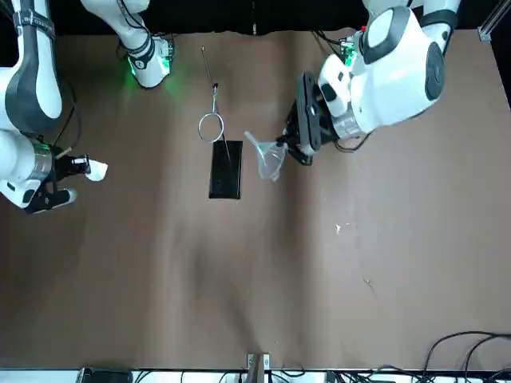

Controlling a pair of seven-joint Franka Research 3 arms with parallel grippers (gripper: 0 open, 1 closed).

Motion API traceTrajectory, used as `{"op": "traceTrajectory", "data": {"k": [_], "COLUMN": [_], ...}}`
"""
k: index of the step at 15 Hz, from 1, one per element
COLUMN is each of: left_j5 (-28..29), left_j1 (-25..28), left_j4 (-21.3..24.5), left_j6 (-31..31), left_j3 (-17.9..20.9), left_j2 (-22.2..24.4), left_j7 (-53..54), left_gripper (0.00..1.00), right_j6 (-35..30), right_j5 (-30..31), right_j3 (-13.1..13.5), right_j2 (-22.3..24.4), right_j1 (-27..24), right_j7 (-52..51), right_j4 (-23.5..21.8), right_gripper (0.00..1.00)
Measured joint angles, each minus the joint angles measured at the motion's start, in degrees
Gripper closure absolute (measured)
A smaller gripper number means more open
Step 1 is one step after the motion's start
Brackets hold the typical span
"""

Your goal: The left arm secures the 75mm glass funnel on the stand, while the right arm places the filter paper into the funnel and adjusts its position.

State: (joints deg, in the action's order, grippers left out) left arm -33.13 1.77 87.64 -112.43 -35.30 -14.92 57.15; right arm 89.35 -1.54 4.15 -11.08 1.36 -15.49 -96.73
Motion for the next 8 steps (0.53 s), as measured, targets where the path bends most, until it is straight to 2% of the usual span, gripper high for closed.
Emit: {"op": "traceTrajectory", "data": {"k": [2, 6, 8], "left_j5": [-3.2, -13.5, -14.1], "left_j1": [0.0, -0.3, -0.8], "left_j4": [-0.1, 0.0, 0.0], "left_j6": [-2.3, -4.8, -5.0], "left_j3": [-1.3, -1.5, -1.8], "left_j2": [0.0, -0.3, -0.4], "left_j7": [6.7, 25.6, 31.7], "left_gripper": [0.98, 0.98, 0.98], "right_j6": [0.0, 0.0, 0.0], "right_j5": [0.0, 0.0, 0.0], "right_j3": [0.0, 0.0, 0.0], "right_j2": [0.0, 0.0, 0.0], "right_j1": [0.0, 0.0, 0.0], "right_j7": [0.0, 0.0, 0.0], "right_j4": [0.0, 0.0, 0.0], "right_gripper": [0.99, 0.99, 0.99]}}
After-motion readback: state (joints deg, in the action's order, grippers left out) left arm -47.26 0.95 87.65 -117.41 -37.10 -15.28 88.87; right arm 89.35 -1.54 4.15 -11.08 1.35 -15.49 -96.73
